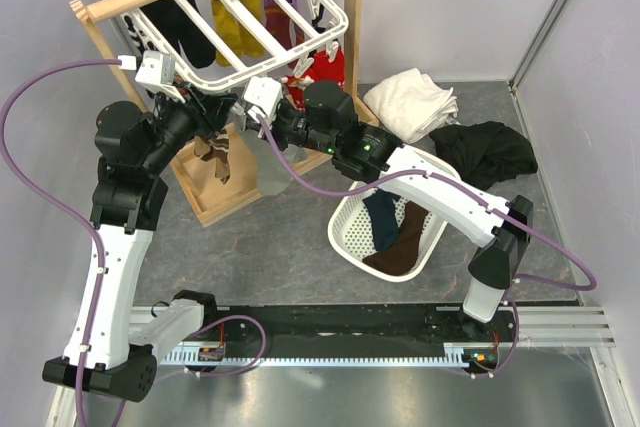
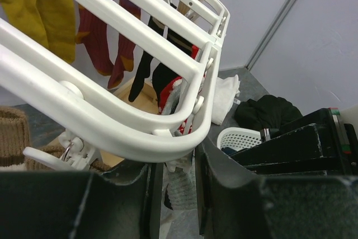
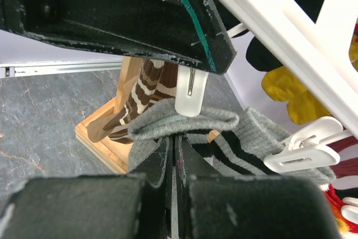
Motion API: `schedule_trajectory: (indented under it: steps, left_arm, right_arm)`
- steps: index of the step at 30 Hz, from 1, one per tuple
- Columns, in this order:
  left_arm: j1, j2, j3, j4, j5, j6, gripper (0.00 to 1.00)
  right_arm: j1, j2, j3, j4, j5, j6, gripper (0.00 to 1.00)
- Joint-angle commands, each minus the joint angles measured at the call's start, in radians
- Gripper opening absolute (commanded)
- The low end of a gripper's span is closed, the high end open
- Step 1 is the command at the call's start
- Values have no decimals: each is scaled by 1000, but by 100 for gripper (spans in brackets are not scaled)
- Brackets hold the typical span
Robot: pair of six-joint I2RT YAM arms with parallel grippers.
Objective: Clip the socks to the hanger
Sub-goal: Clamp the sock onto the hanger.
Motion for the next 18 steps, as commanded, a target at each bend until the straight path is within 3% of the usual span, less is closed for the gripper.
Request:
schedule_trajectory:
  steps: [1, 18]
  left_arm:
    - [-6, 8, 31, -77, -35, 74, 2]
    - [-6, 1, 48, -109, -97, 100, 2]
  right_arm:
    - [9, -7, 59, 14, 24, -24, 0]
    - [60, -42, 54, 23, 125, -95, 0]
